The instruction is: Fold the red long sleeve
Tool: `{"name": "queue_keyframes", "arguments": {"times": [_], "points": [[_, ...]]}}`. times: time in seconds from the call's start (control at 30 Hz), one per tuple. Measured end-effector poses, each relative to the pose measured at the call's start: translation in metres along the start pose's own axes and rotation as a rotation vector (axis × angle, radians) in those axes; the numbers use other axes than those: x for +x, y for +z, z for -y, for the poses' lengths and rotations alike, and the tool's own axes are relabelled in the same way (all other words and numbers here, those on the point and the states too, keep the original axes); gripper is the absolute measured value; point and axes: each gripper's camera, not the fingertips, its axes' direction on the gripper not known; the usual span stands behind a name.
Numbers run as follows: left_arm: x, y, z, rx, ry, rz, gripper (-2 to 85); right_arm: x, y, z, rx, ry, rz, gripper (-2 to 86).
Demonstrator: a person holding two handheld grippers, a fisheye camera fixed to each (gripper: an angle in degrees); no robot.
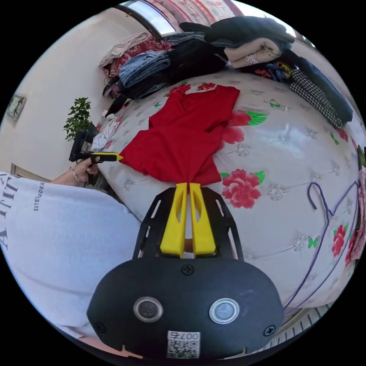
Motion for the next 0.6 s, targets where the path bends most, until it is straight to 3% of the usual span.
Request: {"name": "queue_keyframes", "arguments": {"times": [0.17,0.4,0.5,0.6], "points": [[0.003,-0.031,-0.025,-0.042,-0.020,-0.294,0.5,0.015,-0.037,-0.051,0.029,0.115,0.198,-0.2],[-0.019,-0.054,0.031,0.029,-0.062,-0.473,1.0,0.054,-0.092,-0.025,0.146,0.207,0.475,0.1],[-0.047,-0.050,0.092,0.137,-0.159,-0.487,2.3,0.070,-0.106,0.029,0.227,0.176,0.443,1.0],[-0.068,-0.035,0.141,0.240,-0.275,-0.399,5.2,0.088,-0.102,0.075,0.300,0.224,0.265,3.7]]}}
